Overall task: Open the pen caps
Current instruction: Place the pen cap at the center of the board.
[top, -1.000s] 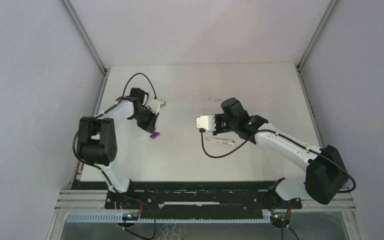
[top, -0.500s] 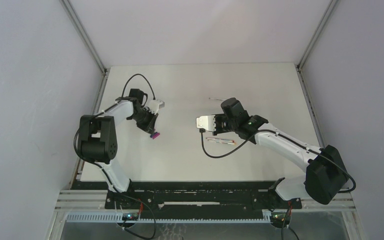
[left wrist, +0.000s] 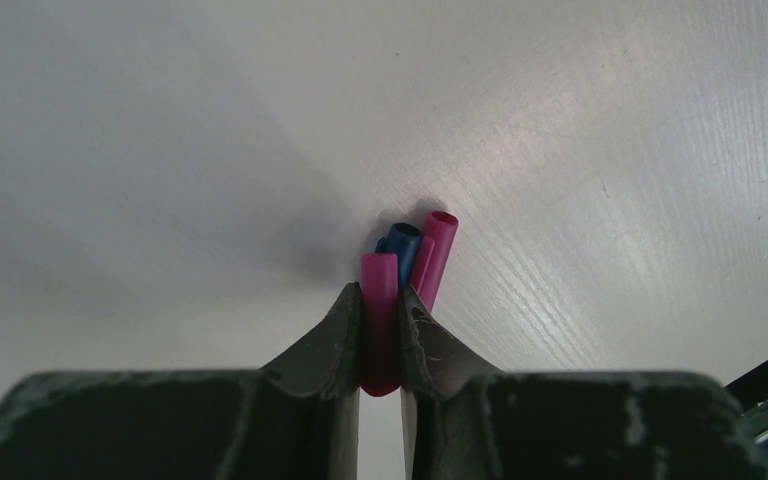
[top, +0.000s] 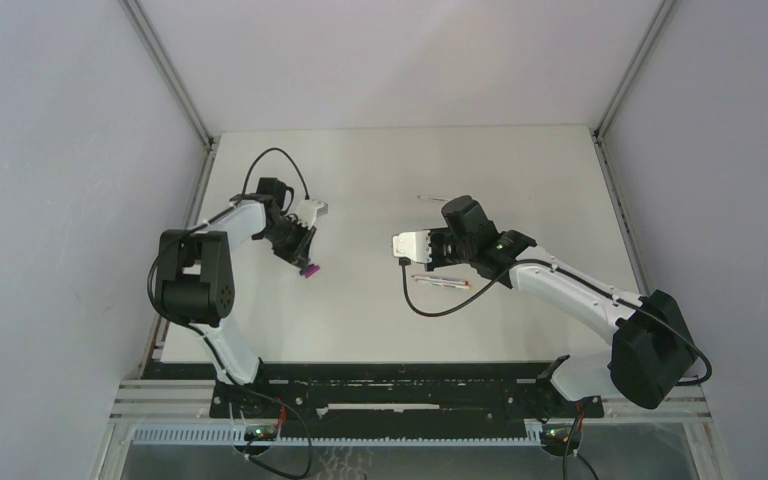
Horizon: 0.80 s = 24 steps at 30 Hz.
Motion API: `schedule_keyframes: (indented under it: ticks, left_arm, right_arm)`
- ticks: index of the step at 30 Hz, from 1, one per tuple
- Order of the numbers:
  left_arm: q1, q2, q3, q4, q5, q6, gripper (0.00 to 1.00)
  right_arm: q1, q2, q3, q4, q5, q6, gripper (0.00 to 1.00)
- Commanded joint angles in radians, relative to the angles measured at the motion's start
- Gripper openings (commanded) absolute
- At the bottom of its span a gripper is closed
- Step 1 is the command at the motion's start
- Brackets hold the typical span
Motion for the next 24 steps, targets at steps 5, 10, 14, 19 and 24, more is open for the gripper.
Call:
schedule_keyframes:
  ticks: [5,10,14,19,24]
  left_arm:
    - [0.010,0.001,0.030,0.005,0.036,-0.009,0.22]
    - [0.012,0.001,0.032,0.005,0.037,-0.010,0.25]
    - [0.011,0.000,0.031,0.005,0.038,-0.011,0.25]
    - [0.016,-0.002,0.030,0.008,0.038,-0.014,0.28]
    - [0.021,-0.012,0.029,0.014,0.037,-0.017,0.34]
  right_arm:
    - [0.008,-0.019,0.006,0.013,0.003,-0.015,0.00]
    - [0.008,-0.017,0.006,0.012,0.006,-0.017,0.00]
    - [0.011,-0.015,0.006,0.012,0.008,-0.017,0.00]
    - [0.012,-0.012,0.006,0.013,0.011,-0.019,0.00]
    - [0.013,-0.011,0.006,0.011,0.011,-0.021,0.00]
